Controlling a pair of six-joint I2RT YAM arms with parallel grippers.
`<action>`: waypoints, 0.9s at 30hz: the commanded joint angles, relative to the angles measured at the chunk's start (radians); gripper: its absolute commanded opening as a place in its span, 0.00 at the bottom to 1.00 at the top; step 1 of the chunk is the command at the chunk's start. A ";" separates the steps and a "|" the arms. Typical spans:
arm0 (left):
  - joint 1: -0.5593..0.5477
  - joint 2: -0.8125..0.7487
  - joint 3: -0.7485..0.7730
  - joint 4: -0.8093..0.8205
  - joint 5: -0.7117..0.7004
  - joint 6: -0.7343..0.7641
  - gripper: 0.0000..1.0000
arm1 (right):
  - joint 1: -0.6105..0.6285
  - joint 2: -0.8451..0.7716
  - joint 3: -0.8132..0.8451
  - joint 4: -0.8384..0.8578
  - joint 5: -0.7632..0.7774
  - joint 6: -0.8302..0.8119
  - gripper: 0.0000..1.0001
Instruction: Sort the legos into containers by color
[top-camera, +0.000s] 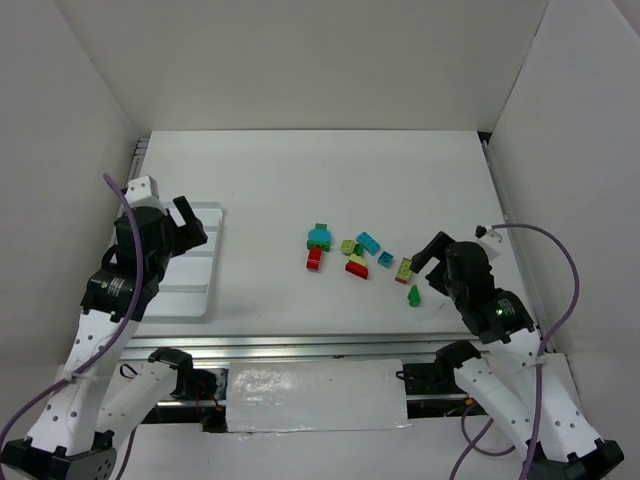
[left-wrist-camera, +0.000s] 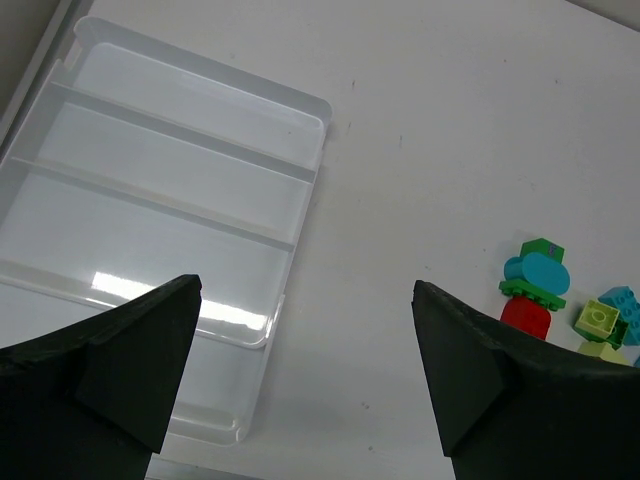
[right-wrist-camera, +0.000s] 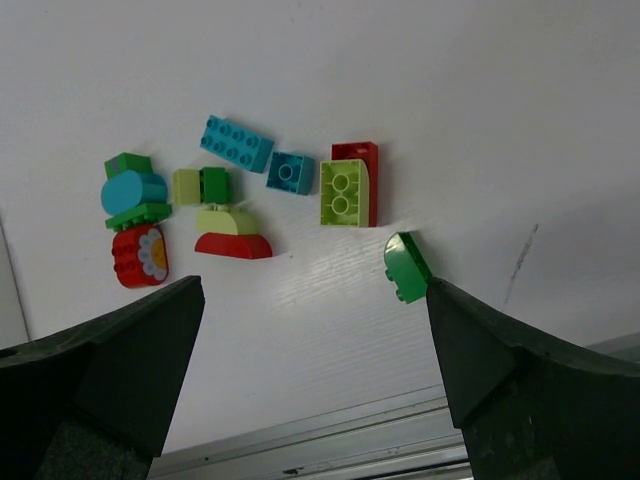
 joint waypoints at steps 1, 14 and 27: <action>-0.013 -0.018 0.015 0.014 -0.041 0.002 0.99 | -0.006 -0.009 -0.096 0.061 -0.048 0.114 1.00; -0.065 -0.022 0.009 0.021 -0.017 0.028 1.00 | -0.005 0.185 -0.267 0.233 -0.053 0.249 1.00; -0.091 -0.031 0.009 0.023 -0.024 0.031 1.00 | -0.005 0.354 -0.300 0.319 -0.080 0.220 0.84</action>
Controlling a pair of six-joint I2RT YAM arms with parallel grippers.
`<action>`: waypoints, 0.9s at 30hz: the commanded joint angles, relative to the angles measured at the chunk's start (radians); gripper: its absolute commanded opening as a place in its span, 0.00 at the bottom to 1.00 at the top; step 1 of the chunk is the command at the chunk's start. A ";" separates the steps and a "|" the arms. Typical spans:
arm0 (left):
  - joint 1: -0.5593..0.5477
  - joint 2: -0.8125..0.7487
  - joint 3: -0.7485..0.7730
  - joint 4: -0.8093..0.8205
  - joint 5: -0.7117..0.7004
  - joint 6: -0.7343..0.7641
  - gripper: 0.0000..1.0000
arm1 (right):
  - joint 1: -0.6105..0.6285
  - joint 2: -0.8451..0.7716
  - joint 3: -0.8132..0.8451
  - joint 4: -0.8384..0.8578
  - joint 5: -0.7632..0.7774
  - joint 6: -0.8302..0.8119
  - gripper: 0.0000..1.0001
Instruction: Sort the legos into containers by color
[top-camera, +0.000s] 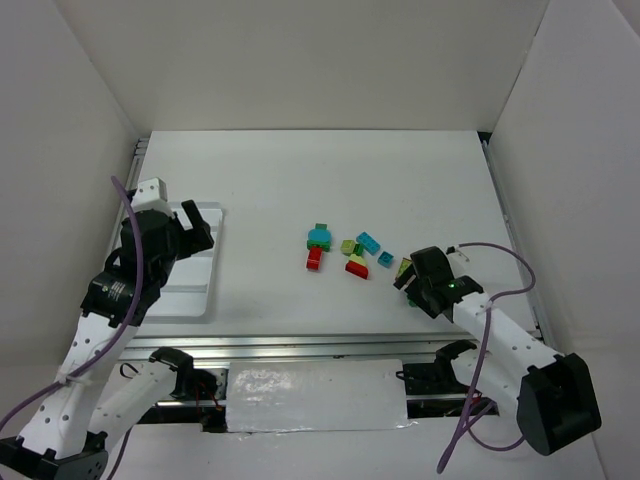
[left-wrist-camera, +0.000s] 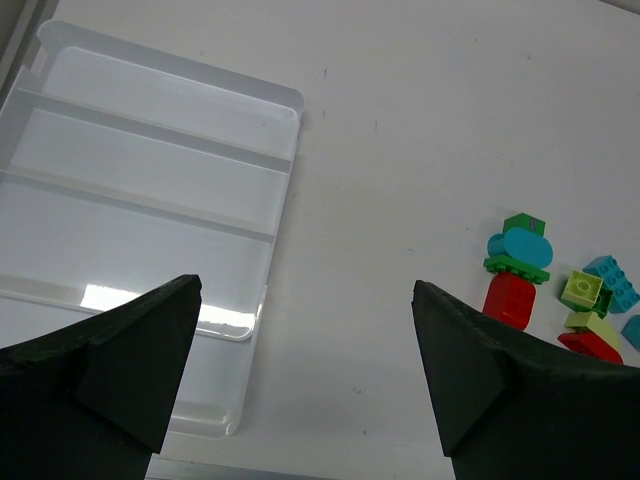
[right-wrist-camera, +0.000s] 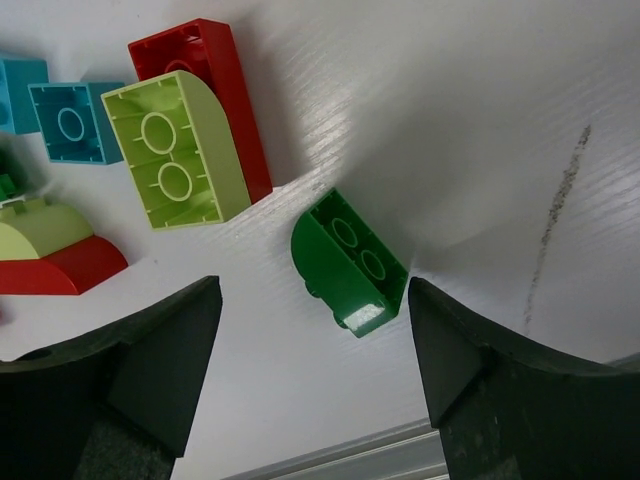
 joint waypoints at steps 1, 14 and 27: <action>-0.008 -0.012 0.009 0.031 -0.003 0.026 0.99 | -0.005 0.020 -0.003 0.065 -0.019 -0.009 0.82; -0.015 -0.015 0.009 0.034 -0.006 0.028 1.00 | -0.005 0.091 0.009 0.103 -0.095 -0.070 0.59; -0.024 -0.020 0.009 0.034 -0.003 0.031 1.00 | -0.006 0.209 0.115 0.036 -0.048 -0.127 0.42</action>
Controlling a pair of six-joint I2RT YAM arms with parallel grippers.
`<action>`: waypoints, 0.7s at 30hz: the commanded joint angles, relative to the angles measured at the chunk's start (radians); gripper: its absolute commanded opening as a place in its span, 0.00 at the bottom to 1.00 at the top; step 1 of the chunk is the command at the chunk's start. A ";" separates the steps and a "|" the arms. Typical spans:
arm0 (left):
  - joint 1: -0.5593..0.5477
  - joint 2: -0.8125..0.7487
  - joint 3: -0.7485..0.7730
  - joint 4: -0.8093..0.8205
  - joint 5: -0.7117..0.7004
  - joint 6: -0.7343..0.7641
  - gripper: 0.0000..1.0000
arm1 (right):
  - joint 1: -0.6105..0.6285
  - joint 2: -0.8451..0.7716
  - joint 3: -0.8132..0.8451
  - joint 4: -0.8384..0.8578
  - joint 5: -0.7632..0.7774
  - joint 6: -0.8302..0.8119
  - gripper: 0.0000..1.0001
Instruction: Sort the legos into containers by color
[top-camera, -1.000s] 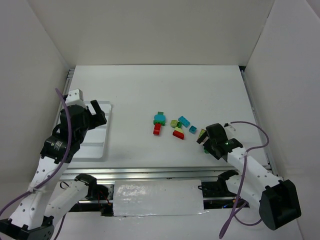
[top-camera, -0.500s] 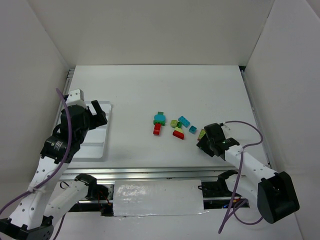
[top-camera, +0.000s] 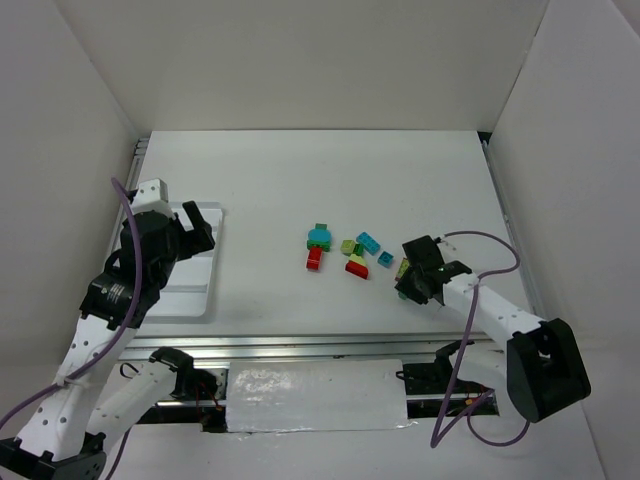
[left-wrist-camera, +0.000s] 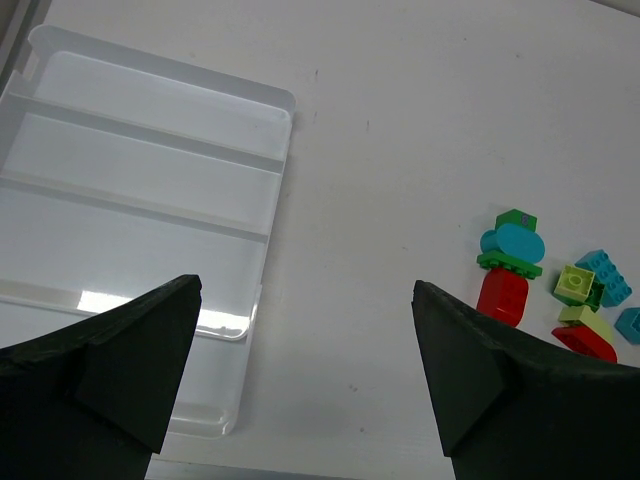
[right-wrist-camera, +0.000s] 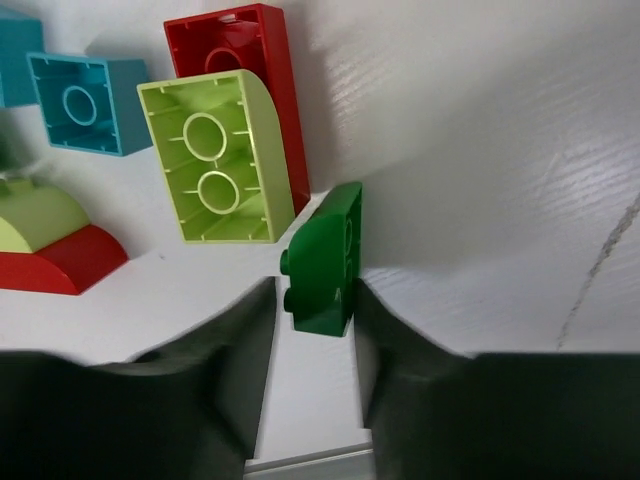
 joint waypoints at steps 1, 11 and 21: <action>-0.009 -0.012 0.009 0.034 -0.005 0.028 1.00 | -0.005 0.054 0.037 0.000 0.008 -0.034 0.35; -0.016 -0.018 0.008 0.033 -0.011 0.028 1.00 | 0.003 0.059 0.025 0.015 -0.043 -0.069 0.28; -0.017 -0.015 0.008 0.034 -0.011 0.030 1.00 | 0.012 0.078 0.028 0.017 -0.053 -0.071 0.21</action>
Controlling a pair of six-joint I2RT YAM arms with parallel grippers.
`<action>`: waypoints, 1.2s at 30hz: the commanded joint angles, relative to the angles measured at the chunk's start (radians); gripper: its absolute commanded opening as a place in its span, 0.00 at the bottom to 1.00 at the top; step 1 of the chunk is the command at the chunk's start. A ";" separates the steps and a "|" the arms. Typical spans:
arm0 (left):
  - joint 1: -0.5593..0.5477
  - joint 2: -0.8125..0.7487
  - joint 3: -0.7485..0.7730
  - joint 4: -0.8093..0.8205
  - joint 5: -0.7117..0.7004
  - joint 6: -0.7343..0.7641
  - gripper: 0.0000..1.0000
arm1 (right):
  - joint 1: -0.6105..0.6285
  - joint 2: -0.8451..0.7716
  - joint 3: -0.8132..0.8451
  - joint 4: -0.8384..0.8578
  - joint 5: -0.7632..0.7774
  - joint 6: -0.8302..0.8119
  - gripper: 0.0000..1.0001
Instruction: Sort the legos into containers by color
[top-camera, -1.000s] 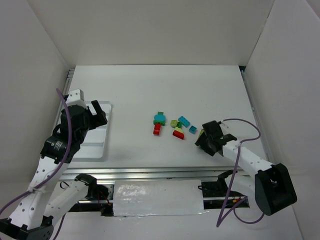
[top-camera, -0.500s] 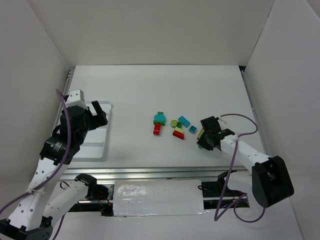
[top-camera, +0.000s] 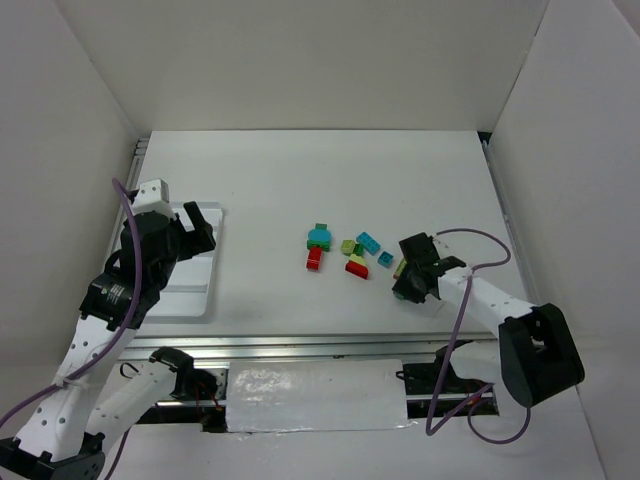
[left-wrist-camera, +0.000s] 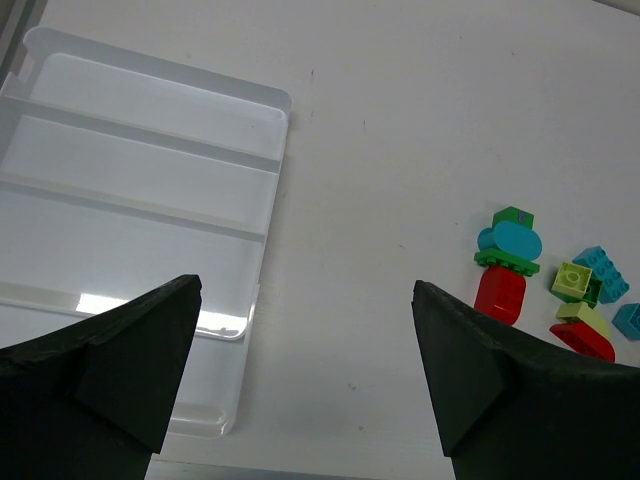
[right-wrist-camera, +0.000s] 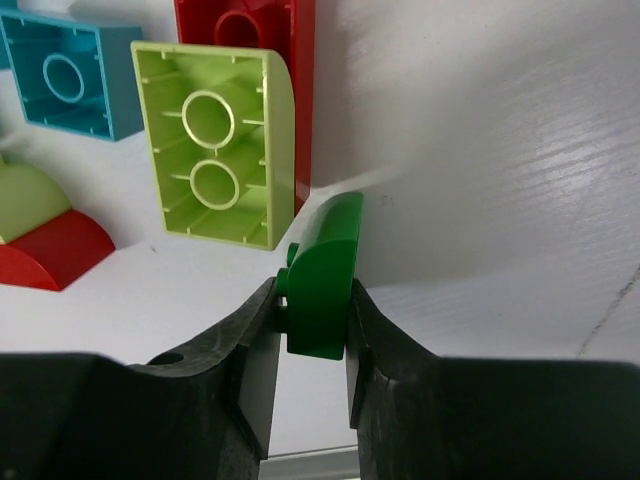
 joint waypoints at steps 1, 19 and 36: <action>-0.005 -0.010 0.009 0.031 -0.008 0.028 1.00 | 0.013 -0.036 -0.005 -0.002 -0.005 -0.010 0.11; -0.003 0.071 -0.124 0.305 0.790 -0.358 0.99 | 0.541 -0.333 0.094 0.382 -0.396 -0.380 0.00; -0.072 0.176 -0.276 0.462 0.950 -0.514 0.92 | 0.667 0.017 0.389 0.442 -0.370 -0.526 0.00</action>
